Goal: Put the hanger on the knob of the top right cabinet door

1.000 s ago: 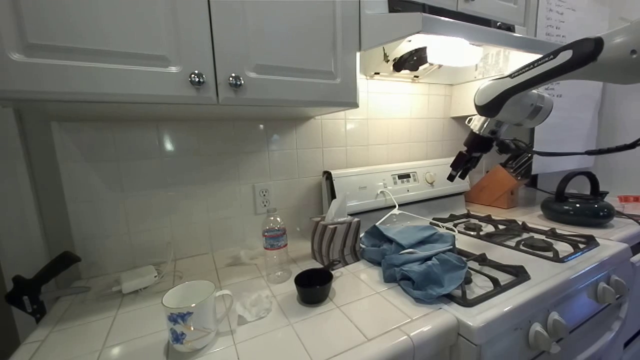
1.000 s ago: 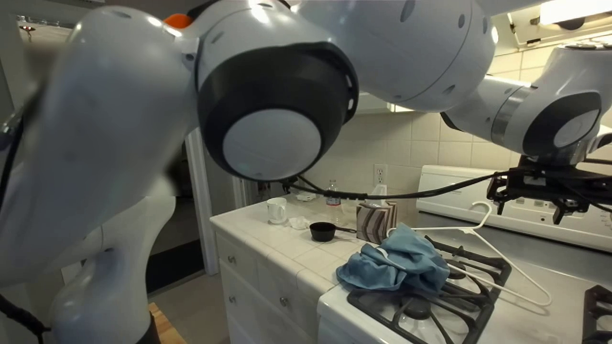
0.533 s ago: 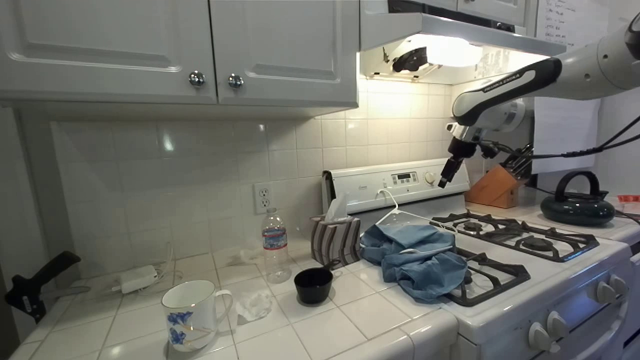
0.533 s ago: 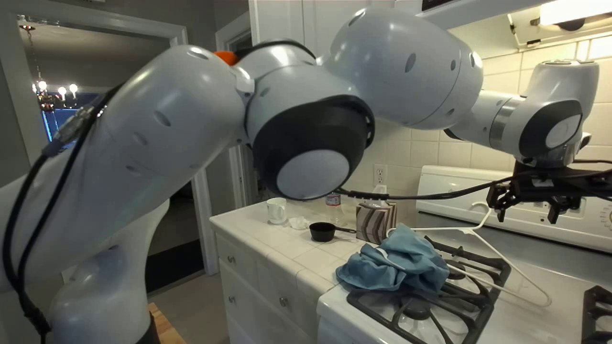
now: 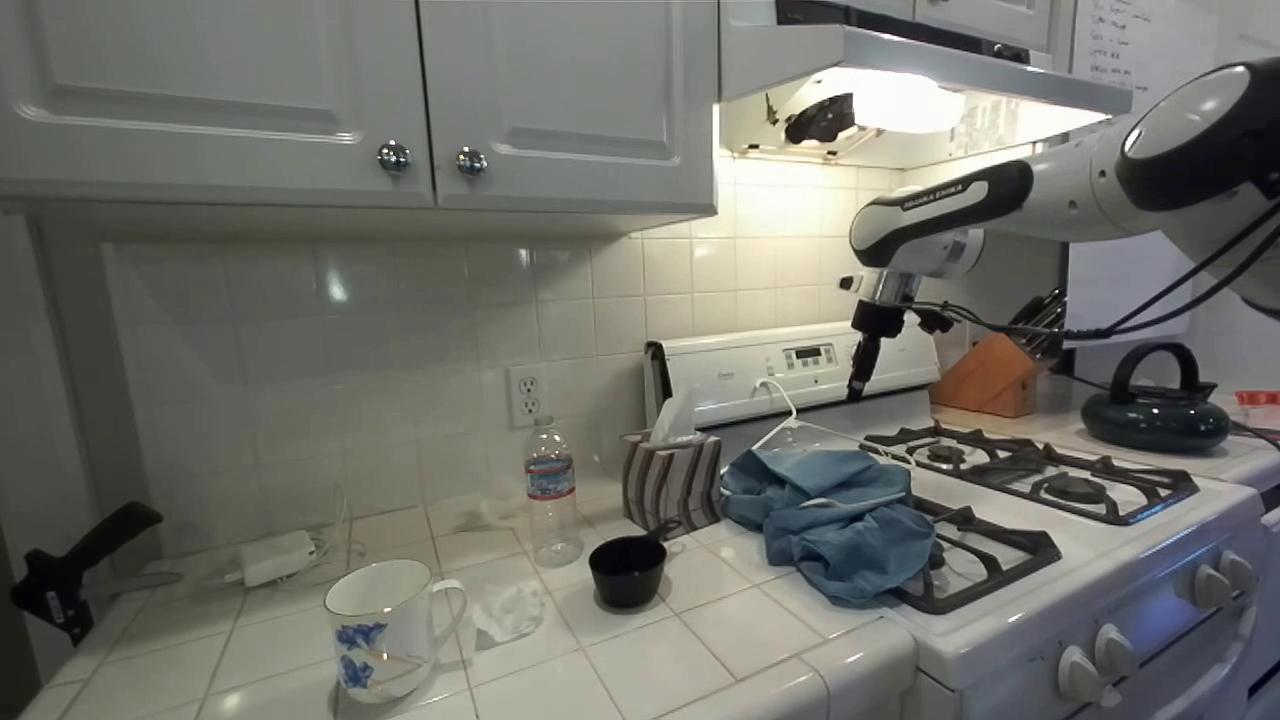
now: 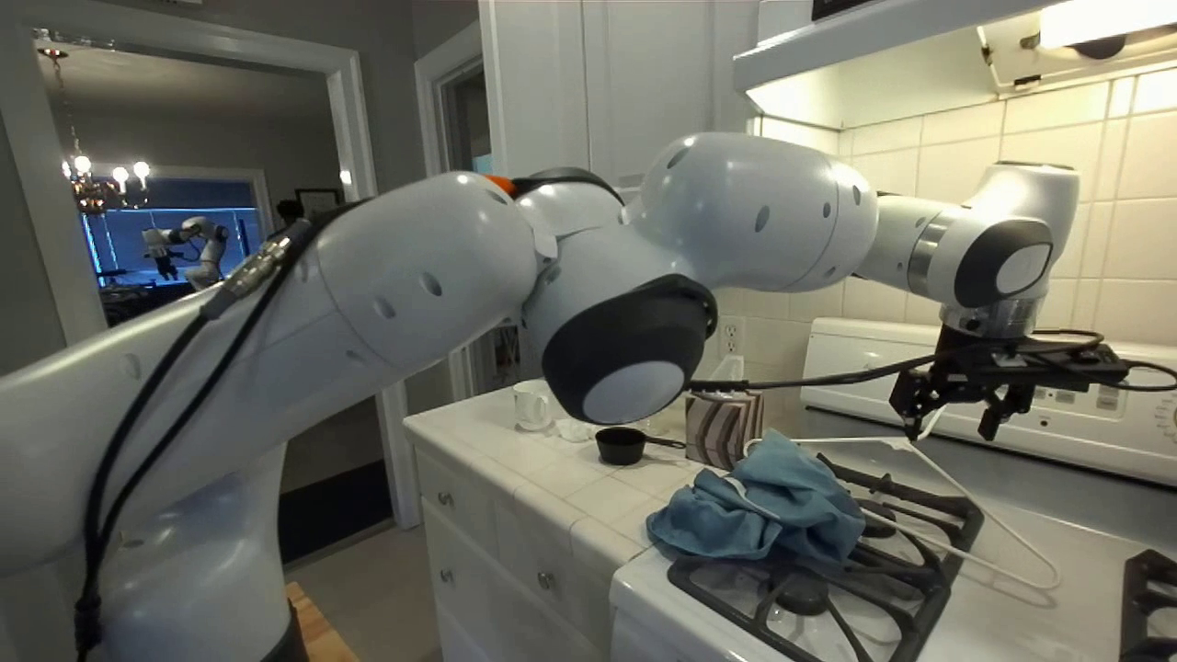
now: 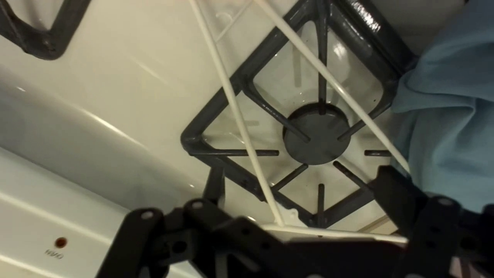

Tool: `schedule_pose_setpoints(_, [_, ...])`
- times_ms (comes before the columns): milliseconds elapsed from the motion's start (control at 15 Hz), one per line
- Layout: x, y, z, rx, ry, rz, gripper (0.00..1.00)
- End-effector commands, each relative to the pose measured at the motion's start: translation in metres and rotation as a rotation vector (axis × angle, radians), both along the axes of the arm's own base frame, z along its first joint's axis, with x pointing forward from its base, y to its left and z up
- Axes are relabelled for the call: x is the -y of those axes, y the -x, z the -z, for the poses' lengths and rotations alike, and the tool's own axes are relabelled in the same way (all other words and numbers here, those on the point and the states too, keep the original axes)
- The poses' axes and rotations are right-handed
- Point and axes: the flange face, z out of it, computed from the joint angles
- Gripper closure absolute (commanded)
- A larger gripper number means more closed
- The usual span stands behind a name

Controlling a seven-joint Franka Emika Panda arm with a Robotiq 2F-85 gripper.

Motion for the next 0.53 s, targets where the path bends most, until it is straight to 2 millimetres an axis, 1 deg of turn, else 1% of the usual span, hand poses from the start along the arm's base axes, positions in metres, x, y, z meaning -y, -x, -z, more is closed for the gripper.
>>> schedule_pose_setpoints(0, [0.0007,-0.0043,0.0262,-0.046,-0.015,-0.056,0.00])
schedule_pose_setpoints(133, [-0.0006,-0.0031,0.0342,-0.074,-0.013,-0.071,0.00])
schedule_pose_setpoints(333, [0.0020,-0.0022,0.0343,-0.086,0.002,-0.033,0.00])
schedule_pose_setpoints(467, [0.0006,-0.0017,0.0345,-0.084,-0.012,-0.043,0.00])
